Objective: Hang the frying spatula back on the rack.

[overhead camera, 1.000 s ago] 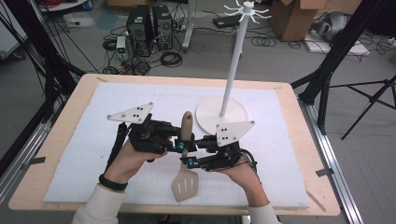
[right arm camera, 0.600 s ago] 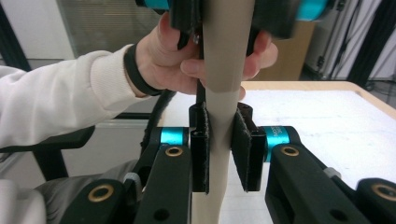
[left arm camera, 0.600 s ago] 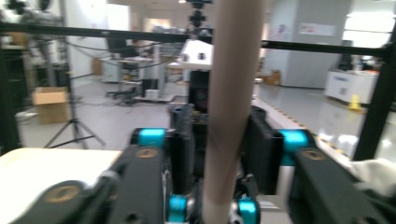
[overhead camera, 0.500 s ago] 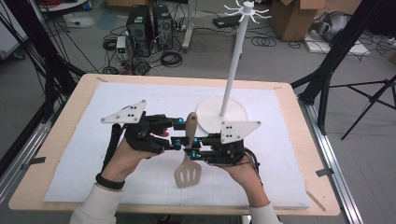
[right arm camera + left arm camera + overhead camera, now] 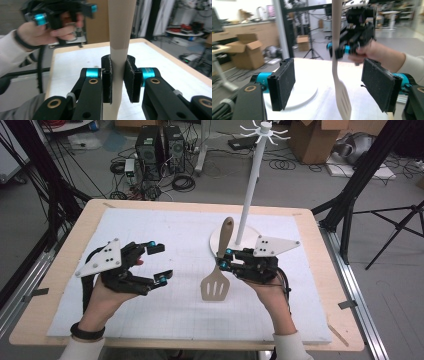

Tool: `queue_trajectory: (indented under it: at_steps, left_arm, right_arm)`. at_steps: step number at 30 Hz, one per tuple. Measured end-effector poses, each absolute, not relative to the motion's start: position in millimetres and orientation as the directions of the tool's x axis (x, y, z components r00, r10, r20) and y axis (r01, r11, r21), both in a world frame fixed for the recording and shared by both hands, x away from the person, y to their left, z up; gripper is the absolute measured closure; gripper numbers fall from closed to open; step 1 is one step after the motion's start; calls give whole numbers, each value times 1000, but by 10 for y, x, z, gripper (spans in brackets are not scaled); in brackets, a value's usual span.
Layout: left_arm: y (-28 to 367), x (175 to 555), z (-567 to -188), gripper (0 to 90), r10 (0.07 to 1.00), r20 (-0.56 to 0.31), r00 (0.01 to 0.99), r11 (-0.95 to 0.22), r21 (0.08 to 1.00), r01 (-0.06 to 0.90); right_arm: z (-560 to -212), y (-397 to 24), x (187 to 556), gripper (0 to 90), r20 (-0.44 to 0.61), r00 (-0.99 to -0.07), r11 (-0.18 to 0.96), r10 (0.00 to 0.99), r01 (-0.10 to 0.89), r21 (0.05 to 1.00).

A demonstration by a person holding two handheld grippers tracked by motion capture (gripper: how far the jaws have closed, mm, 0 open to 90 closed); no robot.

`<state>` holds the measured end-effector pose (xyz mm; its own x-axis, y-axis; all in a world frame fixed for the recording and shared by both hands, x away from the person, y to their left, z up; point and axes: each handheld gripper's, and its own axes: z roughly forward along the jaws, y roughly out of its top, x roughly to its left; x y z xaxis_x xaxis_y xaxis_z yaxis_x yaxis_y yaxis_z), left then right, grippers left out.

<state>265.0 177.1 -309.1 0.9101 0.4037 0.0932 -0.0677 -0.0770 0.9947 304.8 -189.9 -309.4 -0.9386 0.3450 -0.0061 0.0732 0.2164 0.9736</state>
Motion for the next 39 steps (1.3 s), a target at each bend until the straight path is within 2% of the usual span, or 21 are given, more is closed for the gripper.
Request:
queue_trajectory:
  at_steps: [6, 22, 30, 39]
  left_arm:
    - [2022, 2494, -3255, 232, 491, 83, 867, -95, 995, -42]
    - [2360, 2360, -3736, 198, 578, 25, 815, -112, 993, 49]
    - [2435, 2333, -3835, 189, 582, 29, 813, -121, 991, 51]
    - [2474, 2312, -3818, 189, 581, 26, 813, -110, 993, 47]
  right_arm:
    - [-2970, -2027, 3176, 779, 4, -916, 202, 402, 93, 975]
    - [-2579, -2166, 3622, 779, 34, -859, 181, 512, 147, 972]
    - [-2308, -2137, 3821, 779, 67, -810, 157, 583, 193, 969]
    - [-2256, -2141, 3932, 779, 101, -782, 147, 615, 240, 960]
